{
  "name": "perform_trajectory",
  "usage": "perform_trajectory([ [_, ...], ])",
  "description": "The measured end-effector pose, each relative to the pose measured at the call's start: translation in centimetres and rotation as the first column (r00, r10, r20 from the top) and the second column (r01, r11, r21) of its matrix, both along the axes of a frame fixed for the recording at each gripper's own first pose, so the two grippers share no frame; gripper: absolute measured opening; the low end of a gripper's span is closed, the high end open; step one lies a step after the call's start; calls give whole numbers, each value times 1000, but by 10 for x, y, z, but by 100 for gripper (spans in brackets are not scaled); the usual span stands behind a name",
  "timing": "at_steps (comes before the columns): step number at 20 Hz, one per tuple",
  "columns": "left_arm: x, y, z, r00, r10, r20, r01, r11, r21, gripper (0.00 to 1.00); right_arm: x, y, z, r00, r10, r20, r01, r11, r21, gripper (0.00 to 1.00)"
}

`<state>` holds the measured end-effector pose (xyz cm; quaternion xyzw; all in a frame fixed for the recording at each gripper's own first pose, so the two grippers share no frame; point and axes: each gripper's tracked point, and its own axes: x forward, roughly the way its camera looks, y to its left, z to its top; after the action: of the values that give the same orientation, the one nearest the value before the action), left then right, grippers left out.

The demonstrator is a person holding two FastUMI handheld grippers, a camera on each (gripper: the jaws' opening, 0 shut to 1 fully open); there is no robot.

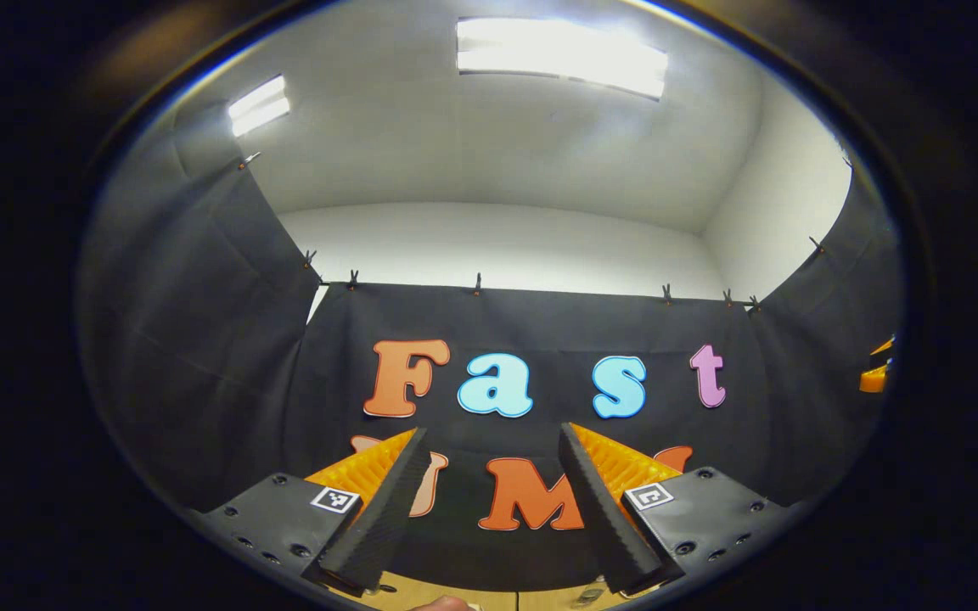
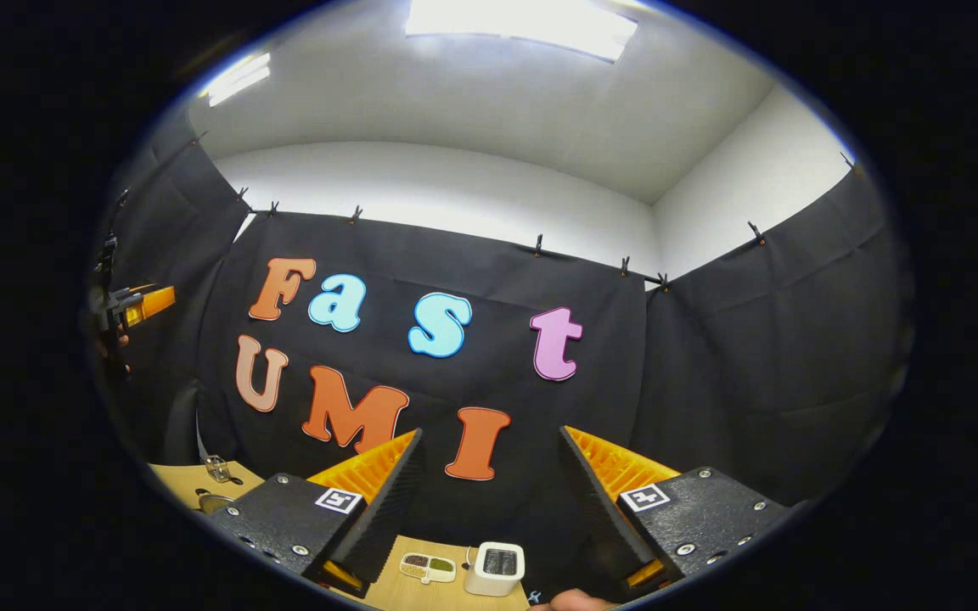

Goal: First push the handle of the pot to place it horizontally, then grasp the pot with both hands and set it on the induction cooktop.

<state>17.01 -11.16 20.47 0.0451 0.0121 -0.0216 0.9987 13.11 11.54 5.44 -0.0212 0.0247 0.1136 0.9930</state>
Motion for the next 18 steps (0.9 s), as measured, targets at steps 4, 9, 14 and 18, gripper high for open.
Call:
perform_trajectory([
  [4,4,2,-1,1000,15,17,-15,1000,-6,100,-1,3,-2,1000,3,4,-3,1000,2,95],
  [9,4,3,-5,1000,17,12,-17,1000,-14,100,-3,11,-4,1000,10,-1,-10,1000,19,95],
  [14,8,2,-8,1000,1,7,-1,1000,-16,98,-4,17,4,1000,12,27,-12,999,30,95],
  [18,13,2,-14,1000,-18,-3,18,1000,-23,98,-5,21,6,999,3,41,-4,1000,29,95],
])
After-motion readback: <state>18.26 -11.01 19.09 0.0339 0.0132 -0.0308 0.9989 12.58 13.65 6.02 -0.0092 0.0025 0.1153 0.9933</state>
